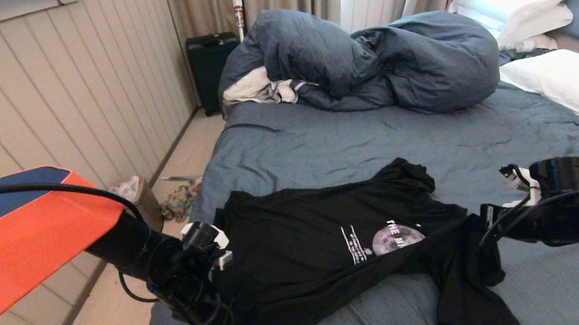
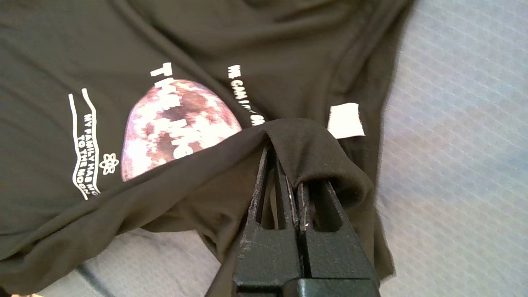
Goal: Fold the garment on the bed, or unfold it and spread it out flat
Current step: Fold the black T-shirt
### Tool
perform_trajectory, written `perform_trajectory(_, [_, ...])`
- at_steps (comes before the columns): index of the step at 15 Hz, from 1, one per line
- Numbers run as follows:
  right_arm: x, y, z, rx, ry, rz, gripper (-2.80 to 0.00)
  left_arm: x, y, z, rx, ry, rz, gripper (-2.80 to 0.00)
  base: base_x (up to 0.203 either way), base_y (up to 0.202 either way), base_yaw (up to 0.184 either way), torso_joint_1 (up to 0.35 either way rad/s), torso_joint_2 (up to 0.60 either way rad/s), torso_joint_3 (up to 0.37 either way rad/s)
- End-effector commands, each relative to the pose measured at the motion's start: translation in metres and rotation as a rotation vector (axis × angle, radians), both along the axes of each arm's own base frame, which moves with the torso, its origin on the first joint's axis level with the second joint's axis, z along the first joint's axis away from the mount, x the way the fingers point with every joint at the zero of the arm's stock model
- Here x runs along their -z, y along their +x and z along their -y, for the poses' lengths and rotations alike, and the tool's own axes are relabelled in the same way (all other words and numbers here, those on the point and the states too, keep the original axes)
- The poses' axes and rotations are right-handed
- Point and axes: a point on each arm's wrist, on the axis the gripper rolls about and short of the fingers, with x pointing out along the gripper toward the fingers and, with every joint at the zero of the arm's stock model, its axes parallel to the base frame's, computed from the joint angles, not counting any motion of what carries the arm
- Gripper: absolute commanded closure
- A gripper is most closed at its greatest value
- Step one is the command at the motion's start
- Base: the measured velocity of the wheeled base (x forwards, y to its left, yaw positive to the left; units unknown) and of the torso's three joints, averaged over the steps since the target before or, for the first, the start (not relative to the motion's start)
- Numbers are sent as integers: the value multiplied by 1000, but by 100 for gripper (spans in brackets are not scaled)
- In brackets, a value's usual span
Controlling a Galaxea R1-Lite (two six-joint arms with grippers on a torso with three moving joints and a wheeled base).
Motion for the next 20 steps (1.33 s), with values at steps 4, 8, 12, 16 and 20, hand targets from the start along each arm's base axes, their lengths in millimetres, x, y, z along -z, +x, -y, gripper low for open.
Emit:
perform_trajectory(4, [5, -2, 0, -5, 0, -15, 0, 4, 7, 13, 19, 6, -16, 0, 0, 0, 0, 0, 0, 0])
perform_trajectory(8, [15, -4, -2, -12, 8, -50, 0, 3, -3, 7, -23, 25, -6, 0, 0, 0, 0, 0, 0, 0])
perform_trajectory(12, [19, -7, -4, -30, 13, -51, 0, 13, 9, 11, -115, 52, 72, 0, 0, 0, 0, 0, 0, 0])
perform_trajectory(16, [21, -9, -5, -34, 12, -55, 0, 12, 4, 9, -127, 61, 62, 0, 0, 0, 0, 0, 0, 0])
perform_trajectory(20, [22, -10, -4, -33, 13, -58, 0, -8, -13, -1, -134, 39, 72, 0, 0, 0, 0, 0, 0, 0])
